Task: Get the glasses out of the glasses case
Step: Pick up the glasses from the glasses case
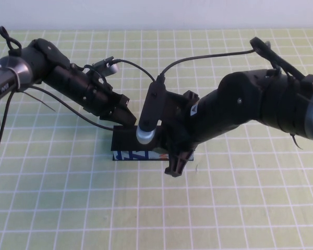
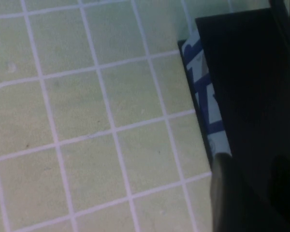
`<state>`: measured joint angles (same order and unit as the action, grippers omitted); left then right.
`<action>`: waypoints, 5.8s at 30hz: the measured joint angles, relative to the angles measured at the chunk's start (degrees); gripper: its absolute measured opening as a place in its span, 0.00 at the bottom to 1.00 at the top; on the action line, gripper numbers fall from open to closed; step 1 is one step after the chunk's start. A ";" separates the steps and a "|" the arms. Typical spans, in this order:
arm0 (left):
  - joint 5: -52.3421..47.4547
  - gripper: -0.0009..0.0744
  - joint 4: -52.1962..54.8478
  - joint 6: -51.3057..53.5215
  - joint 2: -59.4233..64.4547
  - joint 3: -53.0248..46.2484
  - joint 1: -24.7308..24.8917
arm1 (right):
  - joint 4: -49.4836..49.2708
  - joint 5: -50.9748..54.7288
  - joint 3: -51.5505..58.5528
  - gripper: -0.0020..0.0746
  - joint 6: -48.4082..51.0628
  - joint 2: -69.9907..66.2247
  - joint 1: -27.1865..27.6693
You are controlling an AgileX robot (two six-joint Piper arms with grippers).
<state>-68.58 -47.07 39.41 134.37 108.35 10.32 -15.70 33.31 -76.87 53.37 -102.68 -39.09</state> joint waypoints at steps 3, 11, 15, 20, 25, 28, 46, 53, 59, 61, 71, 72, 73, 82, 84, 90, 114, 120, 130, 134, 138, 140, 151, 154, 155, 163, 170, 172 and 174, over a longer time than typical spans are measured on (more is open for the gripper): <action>0.00 0.01 -0.10 0.00 0.52 0.00 0.00 | -0.30 -0.64 0.00 0.32 2.35 -0.26 -0.22; 0.00 0.01 -0.48 0.00 1.03 0.00 0.00 | 0.16 -3.34 0.00 0.39 4.03 -3.45 -0.28; 0.00 0.01 -0.85 0.00 1.12 0.00 0.00 | 1.42 -4.71 -0.02 0.39 4.13 -4.69 -0.28; 0.00 0.01 -1.11 0.19 1.12 0.00 0.00 | 2.95 -6.66 -0.12 0.39 4.13 -6.21 -0.28; 0.00 0.01 -1.36 0.31 1.12 0.00 0.00 | 4.31 -8.22 -0.24 0.39 4.32 -7.45 -0.28; 0.00 0.01 -1.36 0.41 1.12 0.00 0.00 | 5.04 -9.52 -0.24 0.39 4.32 -8.06 -0.28; 0.00 0.01 -1.71 1.70 1.25 0.00 0.00 | 7.89 -14.28 -0.34 0.31 4.32 -10.09 -0.36; 0.93 0.01 -1.89 1.93 1.25 0.09 -0.13 | 8.24 -14.70 -0.34 0.11 4.51 -10.20 -0.41; 1.45 0.01 -2.15 2.27 1.25 0.09 -0.13 | 8.23 -14.90 -0.34 0.05 4.60 -9.42 -0.49; 1.45 0.01 -2.15 2.27 1.25 0.09 -0.13 | 7.94 -14.90 -0.34 0.05 4.60 -8.80 -0.49; -0.02 0.01 -1.64 2.40 -6.56 0.09 -3.15 | 6.84 -15.52 -0.34 0.03 4.48 -7.23 -0.49; -0.02 0.01 -1.39 2.51 -8.01 0.09 -3.70 | 6.75 -15.52 -0.34 0.03 4.48 -7.23 -0.49; -0.14 0.01 -0.78 2.53 -9.88 0.09 -4.33 | 6.48 -15.52 -0.34 0.03 4.48 -7.23 -0.49; -0.43 0.01 -5.01 12.48 -23.85 -11.28 -5.21 | 4.81 -15.66 -0.34 0.02 4.38 -7.23 -0.49; 0.36 0.01 -8.82 17.37 -26.06 -18.57 -5.21 | 4.44 -15.66 -0.69 0.02 4.38 -7.23 -0.49; 5.08 0.01 -14.52 38.80 -28.24 -35.81 -5.21 | 4.05 -15.55 -1.83 0.02 4.27 -7.23 -0.49; 14.56 0.01 -29.21 58.94 -17.48 -39.40 -5.21 | 3.78 -15.44 -1.96 0.02 2.65 -7.23 -0.39; 15.32 0.01 -32.32 59.99 -16.45 -39.40 -5.21 | 2.28 -15.33 -1.96 0.04 2.61 -7.23 -0.39; 14.44 0.01 -32.91 60.20 -15.97 -39.40 -5.21 | -6.40 -8.04 -1.96 0.32 -4.77 0.23 -0.39; 14.22 0.01 -32.91 60.00 -15.89 -39.40 -5.21 | -7.57 -0.03 -2.08 0.16 -18.84 2.77 -0.39; 13.95 0.01 -32.91 59.55 -15.89 -39.40 -5.21 | -7.15 4.76 -2.08 0.03 -26.36 0.83 -0.39; 13.69 0.01 -32.91 59.42 -15.89 -39.40 -5.21 | -6.10 5.03 -2.08 0.02 -28.44 -0.94 -0.39; 13.11 0.01 -32.28 58.05 -15.85 -39.40 -5.21 | 5.87 -3.35 -2.49 0.01 -40.83 -5.92 -0.39; 12.69 0.01 -31.82 57.91 -15.85 -39.40 -5.21 | 6.35 -5.75 -3.39 0.01 -41.80 -5.92 -0.04; 12.46 0.01 -31.73 57.91 -15.85 -39.40 -5.21 | 6.36 -6.79 -3.51 0.01 -42.01 -5.92 0.23; 10.57 0.01 -30.92 57.87 -15.85 -39.40 -5.21 | 6.36 -11.60 -5.70 0.01 -42.32 -7.73 3.79; 8.24 0.01 -30.69 57.78 -15.85 -39.40 -5.21 | 5.55 -9.94 -11.04 0.01 -42.32 -11.78 6.00; 7.29 0.01 -30.54 57.74 -15.85 -39.40 -5.21 | 5.55 -7.72 -13.50 0.01 -42.32 -13.76 6.40; 6.59 0.01 -30.54 57.65 -15.85 -39.40 -5.21 | 5.55 -5.19 -15.53 0.01 -42.32 -15.70 6.64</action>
<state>-61.99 -77.61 97.06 118.51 68.95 5.12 -10.15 28.12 -92.40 11.05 -118.38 -32.45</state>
